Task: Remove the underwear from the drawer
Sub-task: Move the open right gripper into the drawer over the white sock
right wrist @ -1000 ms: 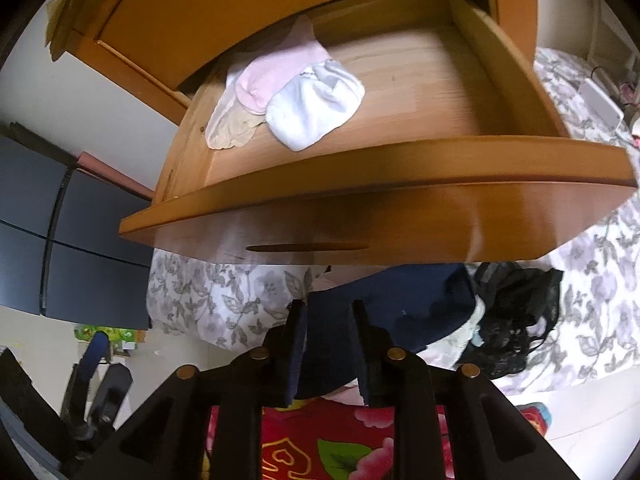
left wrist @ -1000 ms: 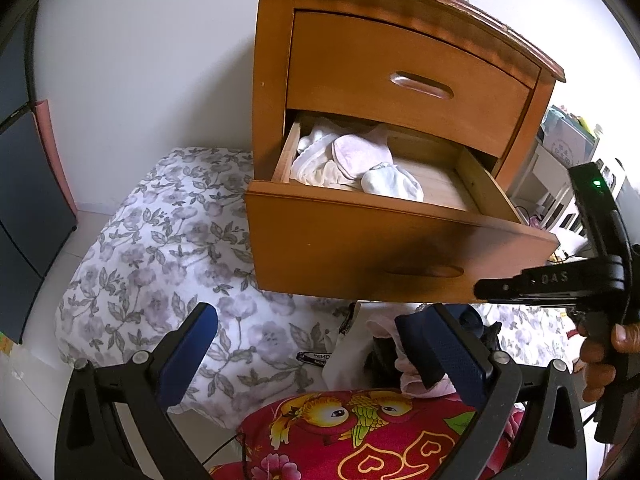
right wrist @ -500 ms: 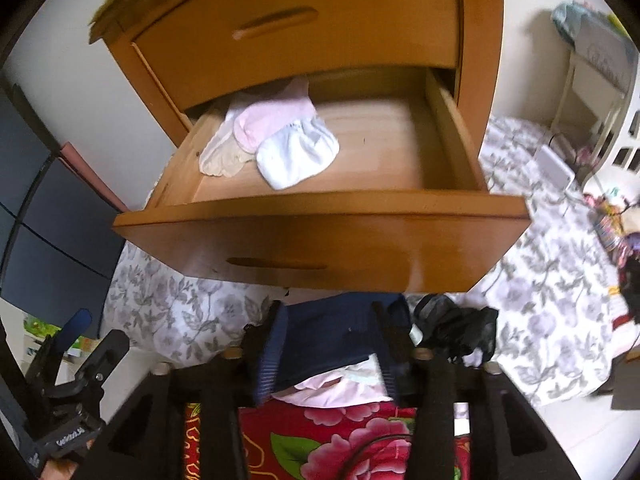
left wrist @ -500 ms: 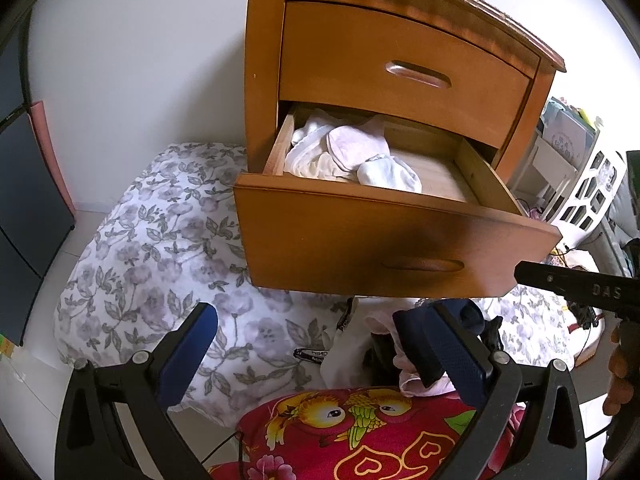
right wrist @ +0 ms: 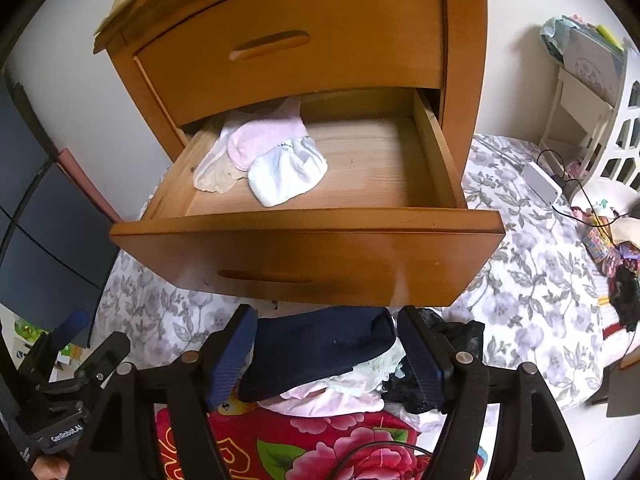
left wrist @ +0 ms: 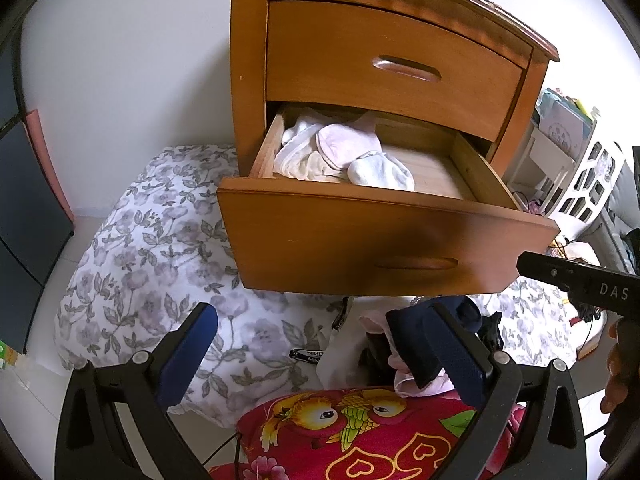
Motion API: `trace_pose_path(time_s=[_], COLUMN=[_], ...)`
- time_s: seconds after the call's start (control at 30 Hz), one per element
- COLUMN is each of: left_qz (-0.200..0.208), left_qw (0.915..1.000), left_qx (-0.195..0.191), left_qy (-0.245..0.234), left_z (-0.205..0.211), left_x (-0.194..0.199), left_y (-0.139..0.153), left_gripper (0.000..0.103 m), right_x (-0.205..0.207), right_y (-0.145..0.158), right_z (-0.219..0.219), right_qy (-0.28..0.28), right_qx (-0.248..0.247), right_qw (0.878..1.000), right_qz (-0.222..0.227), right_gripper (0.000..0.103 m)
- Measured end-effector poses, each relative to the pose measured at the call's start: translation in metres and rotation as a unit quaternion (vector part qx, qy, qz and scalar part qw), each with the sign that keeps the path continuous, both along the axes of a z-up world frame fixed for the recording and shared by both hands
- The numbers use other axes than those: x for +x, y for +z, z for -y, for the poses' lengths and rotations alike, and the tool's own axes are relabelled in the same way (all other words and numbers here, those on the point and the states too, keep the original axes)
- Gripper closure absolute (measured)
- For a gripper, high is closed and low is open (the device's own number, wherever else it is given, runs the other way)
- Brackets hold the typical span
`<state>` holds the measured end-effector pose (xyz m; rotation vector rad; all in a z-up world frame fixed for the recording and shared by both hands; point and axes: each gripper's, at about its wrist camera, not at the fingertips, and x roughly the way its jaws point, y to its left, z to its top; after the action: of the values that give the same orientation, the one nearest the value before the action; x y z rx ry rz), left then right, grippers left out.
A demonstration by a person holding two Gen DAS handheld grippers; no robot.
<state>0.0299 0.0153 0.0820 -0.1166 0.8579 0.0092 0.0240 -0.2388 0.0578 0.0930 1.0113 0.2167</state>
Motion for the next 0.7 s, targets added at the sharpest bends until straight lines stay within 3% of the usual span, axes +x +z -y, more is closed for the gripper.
trace_pose_path(time_s=[0.27, 0.37, 0.7], left_qz=[-0.003, -0.004, -0.008], left_qw=[1.0, 1.0, 1.0], left_qx=[0.003, 0.004, 0.003], left_qy=[0.001, -0.001, 0.0], left_z=[0.0021, 0.0026, 0.0021], left_x=[-0.0012, -0.0008, 0.0002], left_y=[-0.0001, -0.0007, -0.0034], left_gripper=[0.0, 0.0, 0.0], right_x=[-0.002, -0.0022, -0.0064], right_y=[0.0057, 0.0067, 0.0083], right_z=[0.0043, 0.0047, 0.0042], right_qy=[-0.005, -0.003, 0.011], right_qx=[0.009, 0.008, 0.021], right_qw=[1.0, 0.999, 0.998], right_qz=[0.027, 0.034, 0.06], right_gripper=[0.014, 0.0, 0.0])
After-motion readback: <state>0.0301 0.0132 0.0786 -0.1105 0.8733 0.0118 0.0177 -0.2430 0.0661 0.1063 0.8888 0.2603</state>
